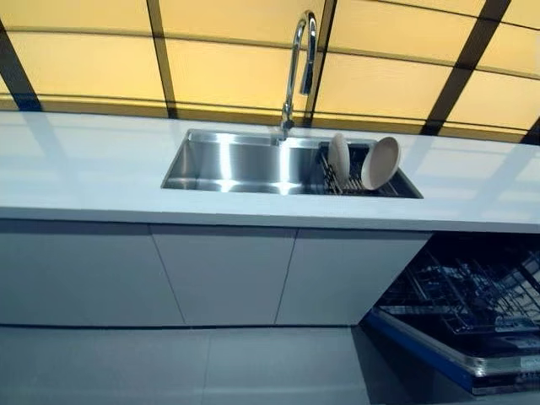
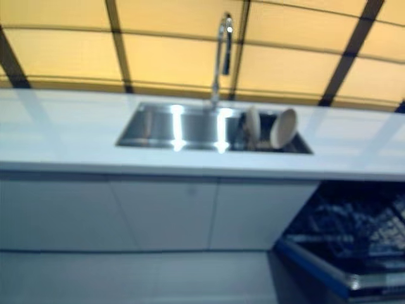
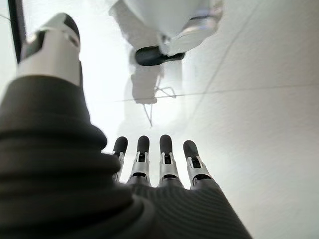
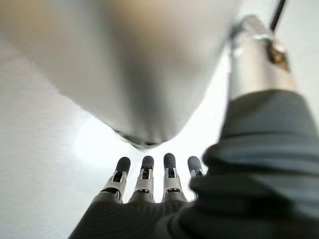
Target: Take plates into dishwasher
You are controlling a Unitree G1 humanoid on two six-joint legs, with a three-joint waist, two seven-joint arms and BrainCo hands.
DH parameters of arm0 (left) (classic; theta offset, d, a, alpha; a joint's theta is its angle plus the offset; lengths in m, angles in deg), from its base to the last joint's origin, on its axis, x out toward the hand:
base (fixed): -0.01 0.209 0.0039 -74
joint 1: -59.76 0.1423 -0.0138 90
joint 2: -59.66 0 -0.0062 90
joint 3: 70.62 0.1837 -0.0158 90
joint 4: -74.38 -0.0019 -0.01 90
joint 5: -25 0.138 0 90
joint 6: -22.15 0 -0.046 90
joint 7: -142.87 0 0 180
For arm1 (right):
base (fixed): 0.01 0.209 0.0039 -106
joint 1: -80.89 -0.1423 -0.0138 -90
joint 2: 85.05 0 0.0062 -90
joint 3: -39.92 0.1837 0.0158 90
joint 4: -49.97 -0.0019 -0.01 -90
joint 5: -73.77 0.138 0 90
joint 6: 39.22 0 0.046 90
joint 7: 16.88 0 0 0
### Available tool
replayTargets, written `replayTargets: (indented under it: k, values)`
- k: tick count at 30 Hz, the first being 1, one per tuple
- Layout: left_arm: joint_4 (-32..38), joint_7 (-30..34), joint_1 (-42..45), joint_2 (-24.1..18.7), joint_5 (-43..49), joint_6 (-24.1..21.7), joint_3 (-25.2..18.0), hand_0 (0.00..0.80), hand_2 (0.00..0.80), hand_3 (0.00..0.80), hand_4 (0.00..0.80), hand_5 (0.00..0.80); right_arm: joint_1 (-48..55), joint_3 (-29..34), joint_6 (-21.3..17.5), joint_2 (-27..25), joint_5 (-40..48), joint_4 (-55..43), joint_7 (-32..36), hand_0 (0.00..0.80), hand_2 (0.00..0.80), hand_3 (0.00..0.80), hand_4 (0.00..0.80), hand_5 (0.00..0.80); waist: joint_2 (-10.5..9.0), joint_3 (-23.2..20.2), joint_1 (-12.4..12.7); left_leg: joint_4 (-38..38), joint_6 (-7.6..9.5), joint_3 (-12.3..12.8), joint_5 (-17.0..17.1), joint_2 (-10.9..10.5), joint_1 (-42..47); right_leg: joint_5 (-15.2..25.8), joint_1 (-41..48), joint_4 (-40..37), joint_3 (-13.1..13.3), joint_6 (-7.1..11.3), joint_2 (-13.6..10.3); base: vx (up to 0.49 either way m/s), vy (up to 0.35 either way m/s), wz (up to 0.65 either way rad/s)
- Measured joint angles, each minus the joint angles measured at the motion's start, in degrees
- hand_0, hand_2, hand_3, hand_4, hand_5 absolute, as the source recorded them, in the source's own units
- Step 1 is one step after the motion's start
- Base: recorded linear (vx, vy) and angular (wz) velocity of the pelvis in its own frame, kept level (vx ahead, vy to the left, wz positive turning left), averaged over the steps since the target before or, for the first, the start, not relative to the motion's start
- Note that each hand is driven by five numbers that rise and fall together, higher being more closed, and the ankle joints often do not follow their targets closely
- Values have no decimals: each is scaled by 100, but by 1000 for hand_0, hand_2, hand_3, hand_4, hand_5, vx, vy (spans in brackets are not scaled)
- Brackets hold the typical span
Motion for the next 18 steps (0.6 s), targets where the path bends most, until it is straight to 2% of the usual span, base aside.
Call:
replayTargets:
  k: [2,5,6,7,8,9,10,11,13,16,18]
  values:
    - [12,2,58,-11,53,7,0,0,0,0,0,0,16,77,-22,-5,-2,65,2,0,0,0,0,0,-2,5,-16,-12,-53,-108,-145,-4,219,303,-82,-384,20,-7,-70,263,-107,37]
    - [44,4,300,-22,181,5,-2,0,0,0,0,0,37,72,-26,-17,-5,64,1,0,0,0,0,0,-42,-22,-7,0,-283,-305,-437,34,624,389,4,-129,116,-29,-111,208,-168,35]
    - [40,0,369,1,185,4,6,0,0,0,0,0,67,72,-16,-47,-5,66,-2,0,0,0,0,0,-55,-67,22,30,-390,-370,-603,100,763,592,91,-90,142,-255,-53,227,-192,27]
    - [34,6,464,85,184,6,3,0,0,0,0,0,61,74,20,-117,-3,20,-10,0,0,0,0,0,99,-105,15,103,-508,-411,-748,325,778,627,107,30,90,-289,115,248,-212,35]
    - [33,7,496,131,184,16,-3,0,0,0,0,0,65,74,48,-177,-2,-52,-12,0,0,0,0,0,227,-131,4,143,-573,-402,-779,452,813,690,161,96,115,-382,277,166,-158,40]
    - [37,4,499,133,184,14,-13,0,0,0,0,0,79,74,79,-203,-2,-98,-11,0,0,0,0,0,226,-133,1,155,-577,-398,-781,509,841,796,192,127,158,-545,339,155,-165,39]
    - [51,4,504,145,185,13,-40,0,0,0,0,0,77,74,140,-267,-4,-164,-6,0,0,0,0,0,246,-139,12,165,-582,-373,-781,625,933,767,263,153,144,-945,474,166,-179,20]
    - [58,18,523,149,197,20,-43,0,0,0,0,0,47,79,152,-314,-6,-224,1,0,0,0,0,0,252,-139,16,231,-585,-242,-779,741,978,688,337,136,121,-1067,587,208,-214,3]
    - [64,28,563,155,316,70,-40,0,0,0,0,0,-50,128,150,-336,-6,-266,0,0,0,0,0,0,210,-150,13,439,-594,-91,-783,832,994,607,470,95,123,-1185,711,152,-166,-14]
    - [231,26,520,166,363,102,-38,0,0,0,0,0,-103,117,183,-493,-4,-512,7,0,0,0,0,0,258,-159,-5,576,-607,-13,-781,996,992,491,582,48,109,-1341,861,90,-152,-7]
    - [267,21,428,163,366,108,-38,0,0,0,0,0,-121,117,262,-550,-4,-619,14,0,0,0,0,0,280,-171,-3,614,-743,77,-706,1021,959,460,547,14,91,-1378,888,66,-141,-3]
